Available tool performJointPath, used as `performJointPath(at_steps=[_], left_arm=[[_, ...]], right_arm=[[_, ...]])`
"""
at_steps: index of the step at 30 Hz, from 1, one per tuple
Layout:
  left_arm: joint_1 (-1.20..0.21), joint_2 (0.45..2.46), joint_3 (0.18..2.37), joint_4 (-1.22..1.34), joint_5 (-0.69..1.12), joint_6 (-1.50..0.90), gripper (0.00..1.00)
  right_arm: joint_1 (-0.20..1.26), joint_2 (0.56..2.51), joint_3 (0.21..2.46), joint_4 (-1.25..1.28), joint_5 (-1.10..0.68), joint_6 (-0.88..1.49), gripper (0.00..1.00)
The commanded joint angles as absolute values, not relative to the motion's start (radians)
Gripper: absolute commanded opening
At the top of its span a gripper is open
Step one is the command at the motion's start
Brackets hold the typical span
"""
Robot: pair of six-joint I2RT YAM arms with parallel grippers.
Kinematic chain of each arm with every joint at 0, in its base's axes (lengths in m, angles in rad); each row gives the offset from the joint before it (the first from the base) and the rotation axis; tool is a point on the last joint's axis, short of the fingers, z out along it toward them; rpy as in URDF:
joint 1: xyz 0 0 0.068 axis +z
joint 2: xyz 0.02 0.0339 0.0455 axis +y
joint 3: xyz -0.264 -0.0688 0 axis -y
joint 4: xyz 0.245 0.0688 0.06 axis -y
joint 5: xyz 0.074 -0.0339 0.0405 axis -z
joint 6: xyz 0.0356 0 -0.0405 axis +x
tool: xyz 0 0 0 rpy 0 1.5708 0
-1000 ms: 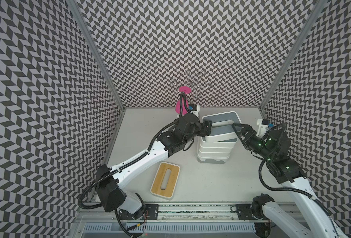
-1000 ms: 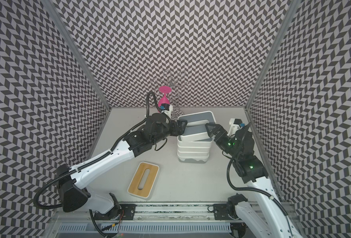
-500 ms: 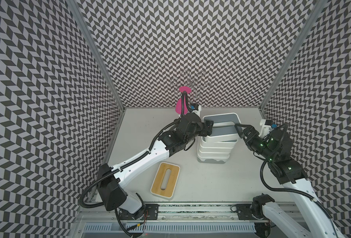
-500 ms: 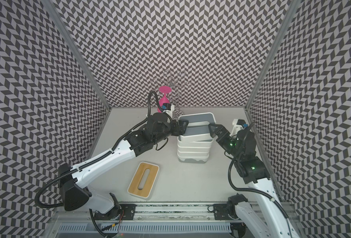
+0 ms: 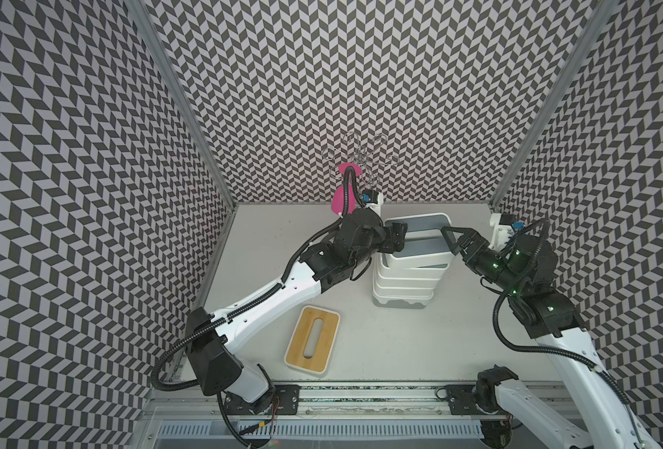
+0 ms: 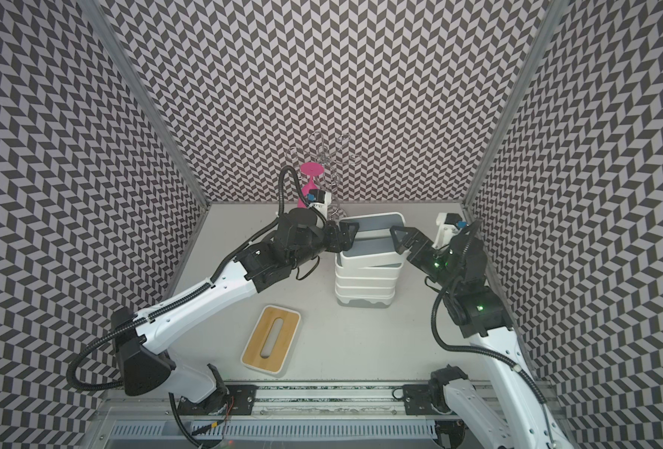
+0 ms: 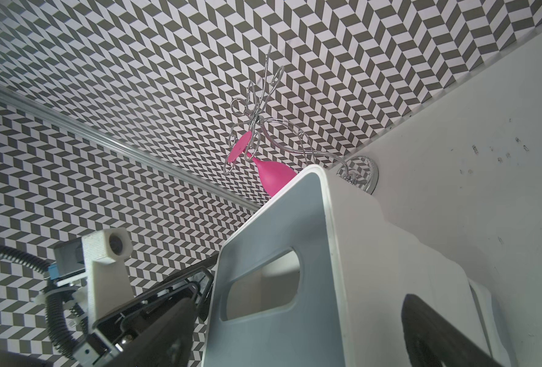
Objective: Stack the tissue boxes
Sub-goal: Place the tissue box at the tissue box.
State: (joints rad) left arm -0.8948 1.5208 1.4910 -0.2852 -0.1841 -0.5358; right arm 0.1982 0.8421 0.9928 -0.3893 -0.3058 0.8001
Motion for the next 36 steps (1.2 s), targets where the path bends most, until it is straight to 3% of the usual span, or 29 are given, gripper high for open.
performJointPath(at_steps=[1,21,36], left_arm=[[-0.906,1.523,1.524,-0.272,-0.160,-0.535,0.80],[-0.896,1.575,1.581,-0.268,-0.161,-0.521,0.81],[-0.868,1.498,1.555,-0.285,-0.199,-0.531,0.89]], right_arm=[[0.193,0.844,1.023,-0.363,-0.338,0.766,0.99],[0.194,0.874,1.038,-0.373,-0.463,0.728,0.99],[0.194,0.879,1.075,-0.411,-0.365,0.706,0.99]])
